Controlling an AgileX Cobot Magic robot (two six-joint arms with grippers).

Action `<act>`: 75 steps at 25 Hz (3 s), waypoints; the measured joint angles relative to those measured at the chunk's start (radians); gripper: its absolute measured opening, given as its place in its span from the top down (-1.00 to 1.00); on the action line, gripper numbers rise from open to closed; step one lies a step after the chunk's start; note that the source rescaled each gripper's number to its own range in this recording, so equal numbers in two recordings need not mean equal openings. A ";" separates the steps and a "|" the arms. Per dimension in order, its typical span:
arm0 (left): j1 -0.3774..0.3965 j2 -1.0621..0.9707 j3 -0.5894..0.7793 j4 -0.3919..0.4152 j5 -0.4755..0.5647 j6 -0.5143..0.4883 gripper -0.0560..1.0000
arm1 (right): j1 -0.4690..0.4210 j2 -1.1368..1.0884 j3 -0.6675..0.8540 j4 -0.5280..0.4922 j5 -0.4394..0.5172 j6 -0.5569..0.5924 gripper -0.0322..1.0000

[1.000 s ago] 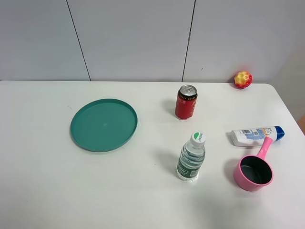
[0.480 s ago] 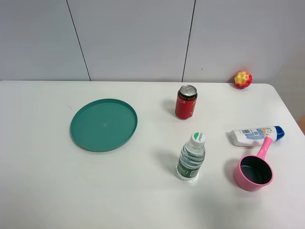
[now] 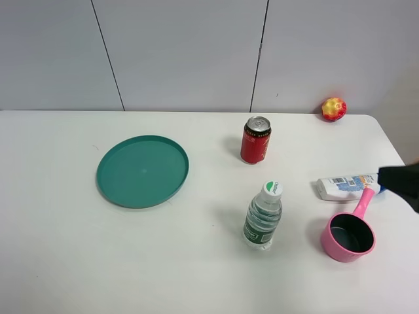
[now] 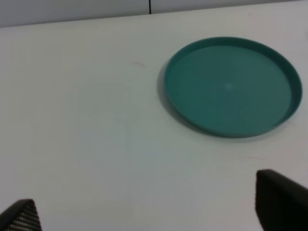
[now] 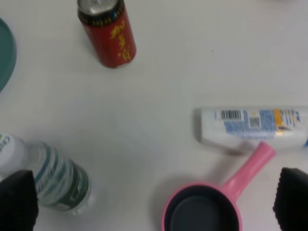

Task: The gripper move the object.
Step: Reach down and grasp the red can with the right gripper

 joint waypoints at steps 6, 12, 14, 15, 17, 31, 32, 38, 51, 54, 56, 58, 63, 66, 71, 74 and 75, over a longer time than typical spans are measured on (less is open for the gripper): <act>0.000 0.000 0.000 0.000 0.000 0.000 -1.00 | 0.022 0.371 -0.218 0.001 -0.068 -0.039 -1.00; 0.000 0.000 0.000 0.000 0.000 0.000 -1.00 | 0.055 0.712 -0.496 0.026 -0.002 -0.047 -1.00; 0.000 0.000 0.000 0.000 0.000 0.000 -1.00 | 0.075 0.776 -0.569 0.026 0.010 -0.065 -1.00; 0.000 0.000 0.000 0.000 0.000 0.000 -1.00 | 0.086 0.799 -0.591 0.026 0.009 -0.075 -1.00; 0.000 0.000 0.000 0.000 0.000 0.000 -1.00 | 0.106 0.822 -0.604 0.025 0.001 -0.103 -1.00; 0.000 0.000 0.000 0.000 0.000 0.000 -1.00 | 0.126 0.800 -0.263 -0.001 -0.269 -0.108 -1.00; 0.000 0.000 0.000 0.000 0.000 0.000 -1.00 | 0.126 0.798 -0.235 -0.001 -0.299 -0.108 -1.00; 0.000 0.000 0.000 0.000 0.000 0.000 -1.00 | 0.126 0.801 -0.120 -0.003 -0.527 -0.112 -1.00; 0.000 0.000 0.000 0.000 0.000 0.001 -1.00 | 0.192 1.087 -0.099 -0.012 -0.826 -0.340 -1.00; 0.000 0.000 0.000 0.000 0.000 0.001 -1.00 | 0.195 1.162 -0.099 -0.012 -0.908 -0.349 -1.00; 0.000 0.000 0.000 0.000 0.000 0.001 -1.00 | 0.195 1.199 -0.099 -0.023 -0.962 -0.351 -1.00; 0.000 0.000 0.000 0.000 0.000 0.001 -1.00 | 0.195 1.219 -0.099 -0.041 -1.001 -0.351 -1.00; 0.000 0.000 0.000 0.000 0.000 0.001 -1.00 | 0.195 1.234 -0.097 -0.114 -1.075 -0.308 -1.00; 0.000 0.000 0.000 0.000 0.000 0.001 -1.00 | 0.195 1.234 -0.097 -0.189 -1.127 -0.210 -1.00; 0.000 0.000 0.000 0.000 0.000 0.001 -1.00 | 0.195 1.235 -0.097 -0.239 -1.134 -0.081 -1.00; 0.000 0.000 0.000 0.000 0.000 0.001 -1.00 | 0.195 1.235 -0.097 -0.200 -1.134 -0.086 -1.00; 0.000 0.000 0.000 0.000 0.000 0.001 -1.00 | 0.195 1.236 -0.097 -0.175 -1.134 -0.102 -1.00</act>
